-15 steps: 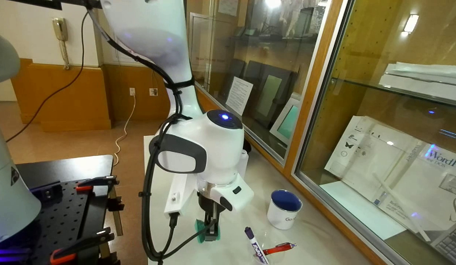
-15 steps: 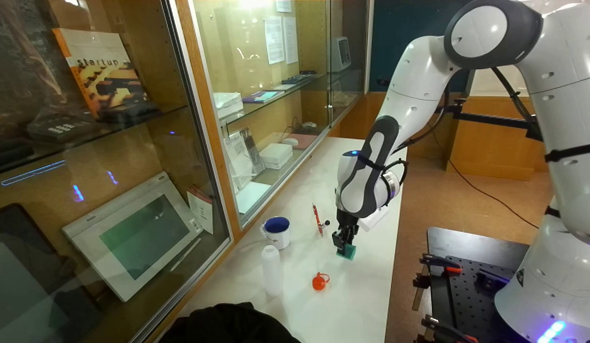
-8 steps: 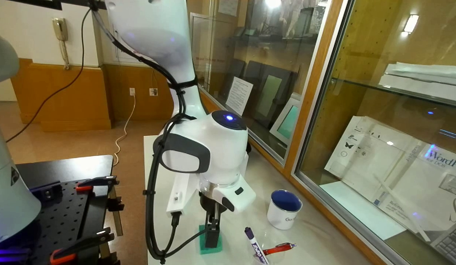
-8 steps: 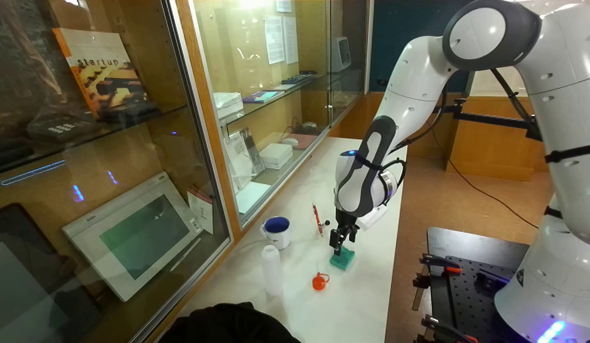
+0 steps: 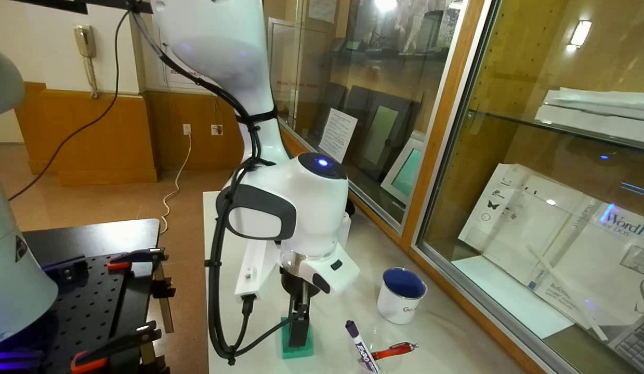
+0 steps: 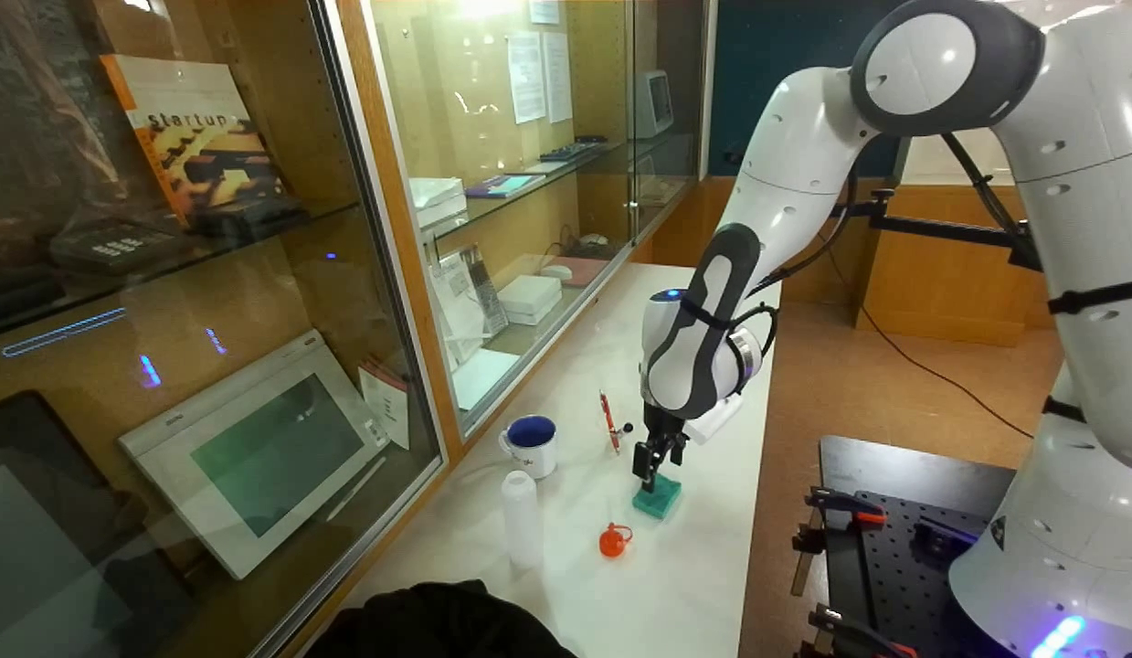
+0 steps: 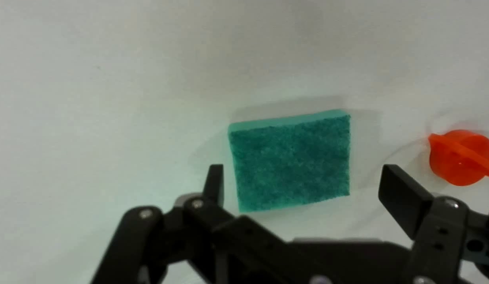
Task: Wipe the counter with the sponge
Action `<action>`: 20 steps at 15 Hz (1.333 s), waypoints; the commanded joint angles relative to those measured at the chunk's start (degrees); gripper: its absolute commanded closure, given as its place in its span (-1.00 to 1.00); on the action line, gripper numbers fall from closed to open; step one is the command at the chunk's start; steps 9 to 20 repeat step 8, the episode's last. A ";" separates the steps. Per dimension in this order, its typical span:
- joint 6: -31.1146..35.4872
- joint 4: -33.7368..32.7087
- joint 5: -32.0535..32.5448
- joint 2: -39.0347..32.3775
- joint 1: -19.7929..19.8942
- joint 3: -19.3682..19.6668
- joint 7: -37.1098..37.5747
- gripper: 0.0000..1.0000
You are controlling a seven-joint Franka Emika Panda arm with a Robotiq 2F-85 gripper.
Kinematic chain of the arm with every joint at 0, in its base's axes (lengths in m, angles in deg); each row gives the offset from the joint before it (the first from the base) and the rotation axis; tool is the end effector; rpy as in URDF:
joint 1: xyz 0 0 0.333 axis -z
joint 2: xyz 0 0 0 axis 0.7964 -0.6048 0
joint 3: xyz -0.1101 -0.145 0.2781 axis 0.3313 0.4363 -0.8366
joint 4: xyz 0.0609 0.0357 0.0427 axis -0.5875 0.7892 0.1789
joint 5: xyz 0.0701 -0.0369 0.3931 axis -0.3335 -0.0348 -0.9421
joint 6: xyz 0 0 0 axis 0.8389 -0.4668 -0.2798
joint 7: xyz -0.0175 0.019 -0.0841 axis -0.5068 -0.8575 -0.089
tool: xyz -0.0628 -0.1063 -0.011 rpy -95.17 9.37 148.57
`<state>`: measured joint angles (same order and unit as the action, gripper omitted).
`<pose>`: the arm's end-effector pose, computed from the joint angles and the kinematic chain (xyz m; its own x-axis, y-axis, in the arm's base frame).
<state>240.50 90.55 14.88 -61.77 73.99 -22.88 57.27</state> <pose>0.4582 -0.1494 0.0949 0.9396 -0.3422 -0.0107 -0.3421 -0.9372 -0.0686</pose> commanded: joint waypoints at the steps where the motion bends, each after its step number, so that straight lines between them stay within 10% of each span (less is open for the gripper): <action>1: -1.01 4.65 0.21 6.26 -2.51 1.24 0.10 -1.00; 20: -0.23 7.68 0.20 11.08 -5.31 2.10 0.34 -1.00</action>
